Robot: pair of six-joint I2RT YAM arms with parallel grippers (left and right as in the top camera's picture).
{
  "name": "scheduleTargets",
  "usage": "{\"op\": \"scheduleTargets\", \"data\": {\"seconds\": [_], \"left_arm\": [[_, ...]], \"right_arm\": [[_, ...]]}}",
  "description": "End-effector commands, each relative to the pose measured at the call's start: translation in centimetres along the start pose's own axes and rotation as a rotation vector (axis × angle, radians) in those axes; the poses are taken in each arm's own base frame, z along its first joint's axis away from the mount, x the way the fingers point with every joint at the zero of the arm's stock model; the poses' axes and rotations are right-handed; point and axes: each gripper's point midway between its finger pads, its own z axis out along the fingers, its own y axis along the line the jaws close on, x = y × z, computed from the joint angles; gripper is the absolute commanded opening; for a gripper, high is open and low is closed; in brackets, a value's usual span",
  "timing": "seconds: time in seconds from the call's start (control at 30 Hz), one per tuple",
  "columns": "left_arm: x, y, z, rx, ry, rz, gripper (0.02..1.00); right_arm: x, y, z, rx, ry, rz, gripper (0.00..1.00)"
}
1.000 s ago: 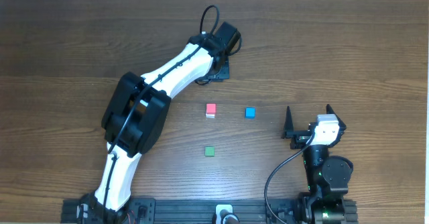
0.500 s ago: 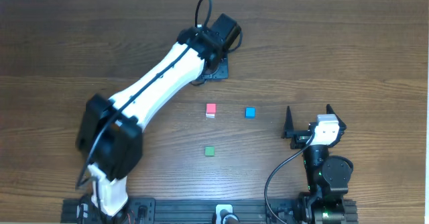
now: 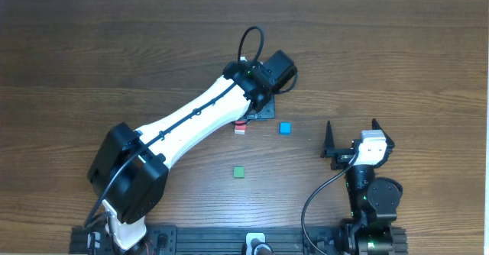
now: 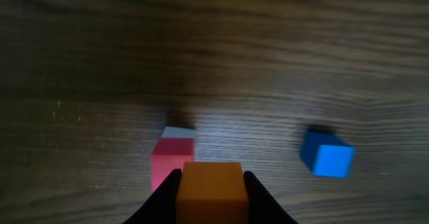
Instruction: Stack Cubes
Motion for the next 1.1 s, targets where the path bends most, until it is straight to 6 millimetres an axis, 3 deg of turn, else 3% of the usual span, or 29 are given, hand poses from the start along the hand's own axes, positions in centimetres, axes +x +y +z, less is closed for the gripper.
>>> {"op": "scheduleTargets", "data": {"seconds": [0.03, 1.1], "left_arm": [[0.7, 1.4, 0.4, -0.025, -0.001, -0.053, 0.132], [1.5, 2.9, 1.4, -0.069, 0.007, -0.078, 0.137]], "right_arm": [[0.1, 0.0, 0.0, -0.004, -0.003, -0.001, 0.993], [0.1, 0.0, 0.0, -0.004, -0.003, -0.001, 0.993]]}}
